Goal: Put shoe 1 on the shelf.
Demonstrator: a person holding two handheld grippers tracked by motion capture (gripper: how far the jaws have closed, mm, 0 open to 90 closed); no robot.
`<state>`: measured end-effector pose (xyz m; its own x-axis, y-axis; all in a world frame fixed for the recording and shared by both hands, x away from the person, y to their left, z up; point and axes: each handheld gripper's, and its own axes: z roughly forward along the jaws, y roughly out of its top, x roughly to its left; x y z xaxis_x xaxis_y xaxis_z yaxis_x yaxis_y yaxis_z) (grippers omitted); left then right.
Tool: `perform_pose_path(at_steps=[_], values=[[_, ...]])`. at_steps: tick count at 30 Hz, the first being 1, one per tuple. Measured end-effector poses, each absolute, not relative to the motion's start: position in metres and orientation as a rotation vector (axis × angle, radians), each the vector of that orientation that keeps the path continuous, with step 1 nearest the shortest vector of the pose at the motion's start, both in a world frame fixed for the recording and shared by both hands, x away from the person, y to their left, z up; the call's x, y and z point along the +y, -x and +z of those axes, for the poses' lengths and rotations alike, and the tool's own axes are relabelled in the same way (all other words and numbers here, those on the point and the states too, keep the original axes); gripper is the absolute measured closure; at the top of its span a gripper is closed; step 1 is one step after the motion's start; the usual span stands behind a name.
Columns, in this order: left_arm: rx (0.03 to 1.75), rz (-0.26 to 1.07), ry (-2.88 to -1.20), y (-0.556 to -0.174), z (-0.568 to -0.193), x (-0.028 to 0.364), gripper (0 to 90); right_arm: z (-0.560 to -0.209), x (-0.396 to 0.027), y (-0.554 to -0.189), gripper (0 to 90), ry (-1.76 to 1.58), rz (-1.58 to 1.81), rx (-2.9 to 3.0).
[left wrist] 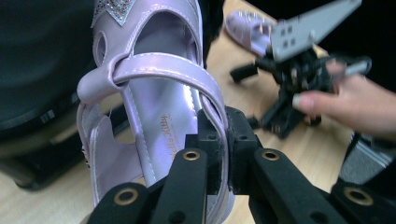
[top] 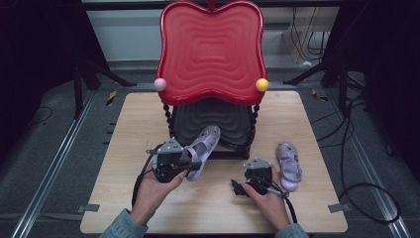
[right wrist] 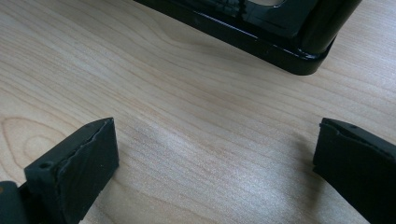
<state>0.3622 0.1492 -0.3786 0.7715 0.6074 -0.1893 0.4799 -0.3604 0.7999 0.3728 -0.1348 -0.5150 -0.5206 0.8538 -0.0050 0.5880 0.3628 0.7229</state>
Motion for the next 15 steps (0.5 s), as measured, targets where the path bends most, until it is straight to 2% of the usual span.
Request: perform_pose_path(at_steps=[15], values=[[0.856, 0.351, -1.799, -0.395, -0.373, 0.123, 86.2, -0.515, -0.135, -0.373, 0.5, -1.254, 0.957, 2.249]])
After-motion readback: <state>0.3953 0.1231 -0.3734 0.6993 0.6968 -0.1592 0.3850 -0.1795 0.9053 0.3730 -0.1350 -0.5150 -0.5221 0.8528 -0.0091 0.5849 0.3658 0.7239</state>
